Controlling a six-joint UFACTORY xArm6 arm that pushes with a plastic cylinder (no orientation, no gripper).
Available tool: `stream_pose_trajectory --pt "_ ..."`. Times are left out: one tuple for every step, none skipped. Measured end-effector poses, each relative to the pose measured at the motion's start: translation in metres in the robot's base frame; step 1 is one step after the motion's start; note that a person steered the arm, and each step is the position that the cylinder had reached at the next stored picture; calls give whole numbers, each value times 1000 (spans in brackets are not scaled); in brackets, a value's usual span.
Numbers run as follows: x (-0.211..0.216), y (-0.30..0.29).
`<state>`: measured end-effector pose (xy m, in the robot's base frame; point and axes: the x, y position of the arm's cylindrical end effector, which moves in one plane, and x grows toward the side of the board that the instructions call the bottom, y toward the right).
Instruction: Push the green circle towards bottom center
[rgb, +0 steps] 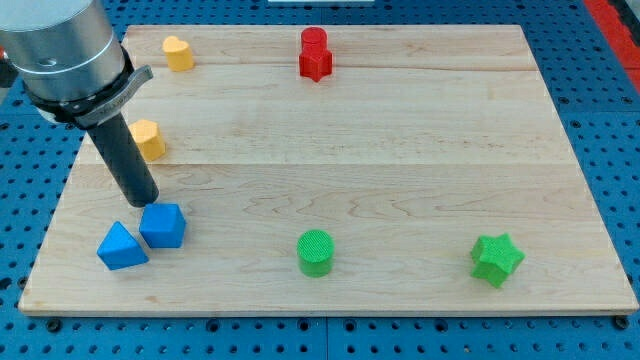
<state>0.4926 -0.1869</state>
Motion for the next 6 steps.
stream_pose_trajectory --pt "-1 86" --pt "-5 220" --pt "38 300" --pt "41 216" --pt "98 190" --pt "126 179"
